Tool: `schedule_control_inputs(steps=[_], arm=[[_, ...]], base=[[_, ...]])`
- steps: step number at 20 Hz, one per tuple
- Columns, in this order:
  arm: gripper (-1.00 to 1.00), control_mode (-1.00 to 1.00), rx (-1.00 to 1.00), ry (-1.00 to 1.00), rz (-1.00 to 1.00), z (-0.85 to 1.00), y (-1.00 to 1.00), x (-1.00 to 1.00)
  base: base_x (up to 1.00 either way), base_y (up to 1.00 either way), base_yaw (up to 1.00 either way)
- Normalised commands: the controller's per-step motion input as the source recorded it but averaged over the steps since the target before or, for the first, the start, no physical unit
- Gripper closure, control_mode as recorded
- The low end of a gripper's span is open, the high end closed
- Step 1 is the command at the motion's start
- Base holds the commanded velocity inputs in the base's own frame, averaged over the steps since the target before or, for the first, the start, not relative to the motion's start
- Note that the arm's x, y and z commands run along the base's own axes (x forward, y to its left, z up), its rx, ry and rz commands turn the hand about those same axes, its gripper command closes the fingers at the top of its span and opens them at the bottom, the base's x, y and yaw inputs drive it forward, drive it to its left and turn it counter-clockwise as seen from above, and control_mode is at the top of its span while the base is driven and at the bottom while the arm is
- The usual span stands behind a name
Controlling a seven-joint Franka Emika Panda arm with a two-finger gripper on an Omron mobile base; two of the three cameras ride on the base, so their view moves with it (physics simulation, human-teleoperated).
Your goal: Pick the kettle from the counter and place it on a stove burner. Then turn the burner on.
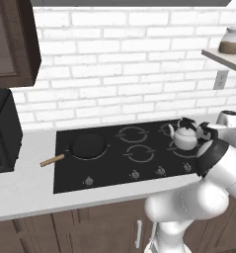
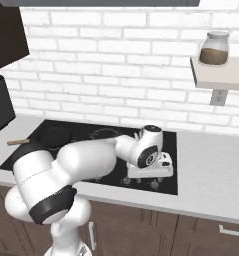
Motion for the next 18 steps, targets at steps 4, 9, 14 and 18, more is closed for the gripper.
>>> schedule_control_inputs(steps=[4,9,14,18], arm=[[-1.0,-1.0,0.0,0.0,0.0,-0.16,-0.16,0.01],[-1.0,-1.0,0.0,-0.03,0.0,-0.2,-0.15,0.01],[-1.0,-1.0,0.0,-0.06,0.0,-0.17,-0.02,0.19],[-1.0,-1.0,0.0,-0.07,0.0,-0.12,0.0,0.26]], base=[[0.0,0.0,0.0],[0.0,0.0,0.0],[0.0,0.0,0.0],[0.0,0.0,0.0]])
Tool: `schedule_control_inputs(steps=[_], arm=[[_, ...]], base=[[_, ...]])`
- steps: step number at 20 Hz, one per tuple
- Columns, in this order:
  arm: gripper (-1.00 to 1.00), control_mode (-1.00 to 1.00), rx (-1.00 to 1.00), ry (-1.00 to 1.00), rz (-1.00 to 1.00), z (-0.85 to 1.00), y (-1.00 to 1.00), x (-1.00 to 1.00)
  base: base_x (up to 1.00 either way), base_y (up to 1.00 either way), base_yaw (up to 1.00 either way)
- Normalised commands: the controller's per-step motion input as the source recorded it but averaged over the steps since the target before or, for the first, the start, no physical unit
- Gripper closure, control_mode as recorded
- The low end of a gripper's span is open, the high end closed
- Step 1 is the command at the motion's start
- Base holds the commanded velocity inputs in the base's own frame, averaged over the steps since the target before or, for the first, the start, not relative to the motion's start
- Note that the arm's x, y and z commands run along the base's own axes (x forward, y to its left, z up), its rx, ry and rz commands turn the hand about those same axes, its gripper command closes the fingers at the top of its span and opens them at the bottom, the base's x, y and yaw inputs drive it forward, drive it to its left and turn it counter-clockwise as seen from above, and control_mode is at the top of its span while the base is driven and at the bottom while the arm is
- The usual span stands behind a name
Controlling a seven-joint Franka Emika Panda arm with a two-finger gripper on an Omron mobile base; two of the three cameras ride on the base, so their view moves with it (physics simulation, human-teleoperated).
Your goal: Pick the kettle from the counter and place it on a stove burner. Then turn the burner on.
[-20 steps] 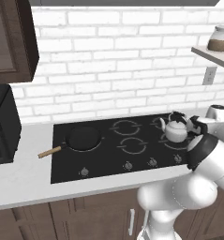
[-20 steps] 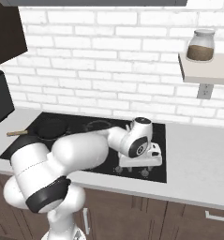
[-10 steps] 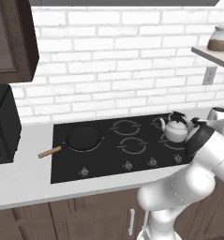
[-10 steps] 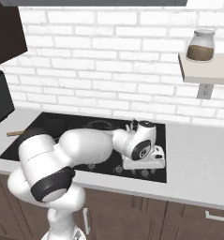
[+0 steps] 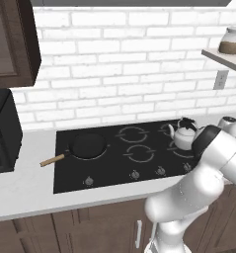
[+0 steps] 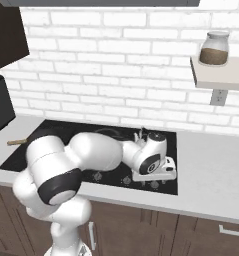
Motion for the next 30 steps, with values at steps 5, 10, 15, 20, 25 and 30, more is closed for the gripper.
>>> schedule_control_inputs(steps=[5,10,15,20,25,30], arm=[[-1.0,-1.0,0.0,-0.07,0.0,-0.2,-0.02,0.08],[-1.0,-1.0,0.0,-0.05,0.0,-0.26,-0.02,0.05],[-1.0,-1.0,0.0,-0.04,0.0,-0.26,-0.01,0.08],[-1.0,-1.0,0.0,-0.02,0.0,-0.27,-0.01,0.07],[1.0,-1.0,0.0,-0.01,0.0,-0.33,0.0,0.09],[1.0,-1.0,-0.01,-0.03,0.0,-0.39,0.05,0.05]], base=[[0.0,0.0,0.0],[0.0,0.0,0.0],[0.0,0.0,0.0],[0.0,0.0,0.0],[0.0,0.0,0.0],[0.0,0.0,0.0]])
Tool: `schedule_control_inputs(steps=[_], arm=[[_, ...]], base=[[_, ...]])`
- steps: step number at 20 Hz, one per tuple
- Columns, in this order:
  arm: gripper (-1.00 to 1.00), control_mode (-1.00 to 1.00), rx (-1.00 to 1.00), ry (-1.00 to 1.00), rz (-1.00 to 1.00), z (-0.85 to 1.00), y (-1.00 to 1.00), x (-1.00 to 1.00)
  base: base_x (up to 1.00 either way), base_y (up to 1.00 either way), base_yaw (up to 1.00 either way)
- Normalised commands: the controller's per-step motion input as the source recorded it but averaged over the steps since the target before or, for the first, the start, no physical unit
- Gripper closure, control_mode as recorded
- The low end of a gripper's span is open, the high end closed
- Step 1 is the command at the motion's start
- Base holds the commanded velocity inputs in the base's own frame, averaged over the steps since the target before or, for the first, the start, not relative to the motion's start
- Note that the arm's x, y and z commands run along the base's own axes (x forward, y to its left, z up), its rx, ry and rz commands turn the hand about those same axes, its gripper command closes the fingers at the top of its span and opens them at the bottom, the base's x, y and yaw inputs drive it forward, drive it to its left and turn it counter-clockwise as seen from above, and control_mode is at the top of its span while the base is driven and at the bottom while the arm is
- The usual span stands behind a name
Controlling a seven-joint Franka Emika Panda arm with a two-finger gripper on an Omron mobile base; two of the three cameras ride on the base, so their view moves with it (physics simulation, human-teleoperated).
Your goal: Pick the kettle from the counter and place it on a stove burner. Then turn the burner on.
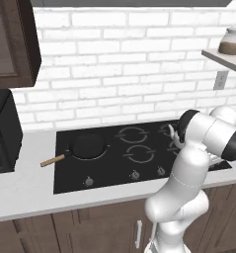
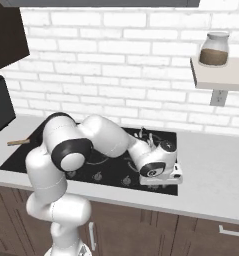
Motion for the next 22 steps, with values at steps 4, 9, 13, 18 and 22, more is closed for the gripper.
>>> schedule_control_inputs(steps=[4,9,13,18,22], arm=[[1.0,-1.0,0.0,-0.05,-0.03,-0.21,0.12,0.14],[1.0,-1.0,0.0,0.0,-0.05,-0.07,0.2,0.05],[1.0,-1.0,0.0,0.0,0.0,-0.03,0.33,0.0],[1.0,-1.0,0.0,0.0,0.0,0.0,0.09,0.03],[1.0,-1.0,0.0,0.01,0.12,-0.05,0.06,0.0]], base=[[0.0,0.0,0.0],[0.0,0.0,0.0],[0.0,0.0,0.0],[0.0,0.0,0.0],[0.0,0.0,0.0]])
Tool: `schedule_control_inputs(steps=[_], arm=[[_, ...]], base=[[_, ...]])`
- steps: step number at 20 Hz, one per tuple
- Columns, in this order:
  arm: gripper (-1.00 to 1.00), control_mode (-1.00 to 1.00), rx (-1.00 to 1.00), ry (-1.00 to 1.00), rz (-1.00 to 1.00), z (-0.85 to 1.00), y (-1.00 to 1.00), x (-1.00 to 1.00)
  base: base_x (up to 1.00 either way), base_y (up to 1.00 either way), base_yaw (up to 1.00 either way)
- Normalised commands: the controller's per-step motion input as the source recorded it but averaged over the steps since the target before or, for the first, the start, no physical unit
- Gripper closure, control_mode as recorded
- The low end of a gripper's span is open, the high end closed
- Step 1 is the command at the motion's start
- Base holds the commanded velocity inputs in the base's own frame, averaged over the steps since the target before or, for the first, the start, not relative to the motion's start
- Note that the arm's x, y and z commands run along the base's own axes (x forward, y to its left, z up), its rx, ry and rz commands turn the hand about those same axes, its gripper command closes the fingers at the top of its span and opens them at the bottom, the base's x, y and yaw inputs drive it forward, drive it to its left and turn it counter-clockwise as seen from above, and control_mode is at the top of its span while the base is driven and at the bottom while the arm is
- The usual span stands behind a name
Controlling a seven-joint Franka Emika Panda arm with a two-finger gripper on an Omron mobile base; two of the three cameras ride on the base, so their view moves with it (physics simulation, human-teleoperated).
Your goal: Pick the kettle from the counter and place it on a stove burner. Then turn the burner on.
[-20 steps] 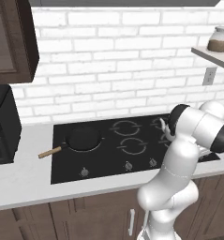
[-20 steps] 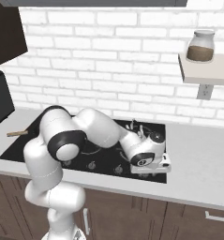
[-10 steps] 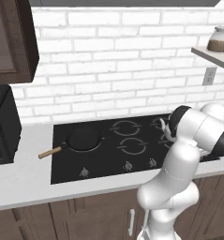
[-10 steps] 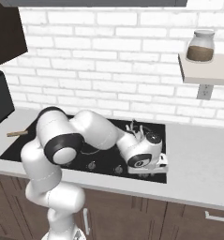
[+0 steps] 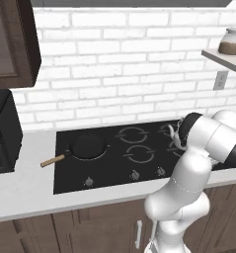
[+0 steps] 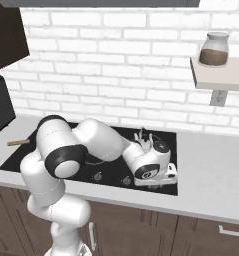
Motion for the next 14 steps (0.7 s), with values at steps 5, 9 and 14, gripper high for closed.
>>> schedule_control_inputs(steps=[5,9,14], arm=[[1.0,-1.0,0.0,0.0,0.25,-0.09,0.12,0.0],[1.0,-1.0,0.0,0.0,0.28,-0.17,0.18,0.0],[1.0,-1.0,-0.02,0.0,0.3,-0.22,0.21,0.04]], base=[[0.0,0.0,0.0],[0.0,0.0,0.0],[0.0,0.0,0.0]])
